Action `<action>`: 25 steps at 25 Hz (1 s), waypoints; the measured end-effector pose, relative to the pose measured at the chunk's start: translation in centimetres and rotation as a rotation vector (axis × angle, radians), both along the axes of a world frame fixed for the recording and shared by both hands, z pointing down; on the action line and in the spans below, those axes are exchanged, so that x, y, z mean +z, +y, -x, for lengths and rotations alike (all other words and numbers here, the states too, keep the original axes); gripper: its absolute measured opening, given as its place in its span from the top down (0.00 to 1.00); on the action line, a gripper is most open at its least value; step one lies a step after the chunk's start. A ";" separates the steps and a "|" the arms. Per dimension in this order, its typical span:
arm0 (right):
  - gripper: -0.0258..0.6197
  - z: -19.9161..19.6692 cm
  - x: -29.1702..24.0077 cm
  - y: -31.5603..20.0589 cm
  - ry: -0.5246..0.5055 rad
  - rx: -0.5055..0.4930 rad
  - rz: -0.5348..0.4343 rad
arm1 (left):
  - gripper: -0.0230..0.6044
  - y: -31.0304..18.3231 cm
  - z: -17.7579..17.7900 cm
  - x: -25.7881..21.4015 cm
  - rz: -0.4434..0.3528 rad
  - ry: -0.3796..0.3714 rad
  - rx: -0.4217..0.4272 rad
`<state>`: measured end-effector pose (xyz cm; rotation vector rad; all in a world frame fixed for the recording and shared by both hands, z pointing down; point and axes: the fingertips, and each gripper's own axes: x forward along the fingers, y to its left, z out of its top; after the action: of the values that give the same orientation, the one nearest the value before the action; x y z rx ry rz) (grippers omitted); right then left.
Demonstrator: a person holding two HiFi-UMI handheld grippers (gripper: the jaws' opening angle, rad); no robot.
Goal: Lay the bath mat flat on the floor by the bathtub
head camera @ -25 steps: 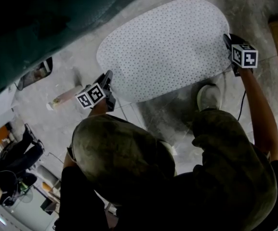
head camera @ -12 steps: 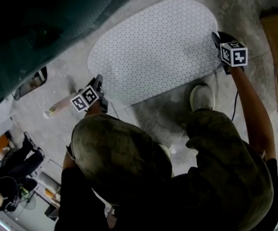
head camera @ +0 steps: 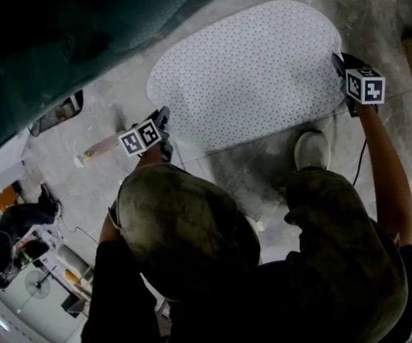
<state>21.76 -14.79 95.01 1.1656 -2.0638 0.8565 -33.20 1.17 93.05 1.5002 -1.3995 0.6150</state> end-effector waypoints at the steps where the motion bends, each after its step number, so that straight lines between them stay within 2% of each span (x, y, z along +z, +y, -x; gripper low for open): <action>1: 0.82 -0.1 -0.2 -0.3 -0.003 0.005 -0.003 | 0.84 0.2 0.0 0.1 0.010 0.003 0.005; 5: 0.82 -1.3 -0.2 -0.8 -0.047 0.086 0.024 | 0.82 0.6 -0.1 0.4 0.030 -0.011 0.035; 9: 0.82 -1.3 0.0 -0.7 -0.021 0.078 0.014 | 0.72 0.7 0.8 0.7 0.039 -0.036 0.034; 11: 0.79 -1.5 -0.2 -0.7 -0.010 0.104 -0.005 | 0.67 1.2 1.6 0.9 0.056 -0.073 0.025; 14: 0.73 -1.9 -0.4 -0.6 0.019 0.143 -0.022 | 0.67 2.0 2.4 1.0 0.084 -0.130 0.045; 18: 0.69 -2.2 -0.9 -0.7 0.072 0.122 -0.043 | 0.67 2.6 1.8 1.0 0.093 -0.135 0.105; 25: 0.64 -2.5 -1.8 -0.6 0.136 0.099 -0.090 | 0.67 4.4 2.3 2.1 0.135 -0.128 0.072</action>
<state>24.28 -15.34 93.19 1.3459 -1.9649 0.7155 -35.53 5.61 95.19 1.4292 -1.3764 0.8459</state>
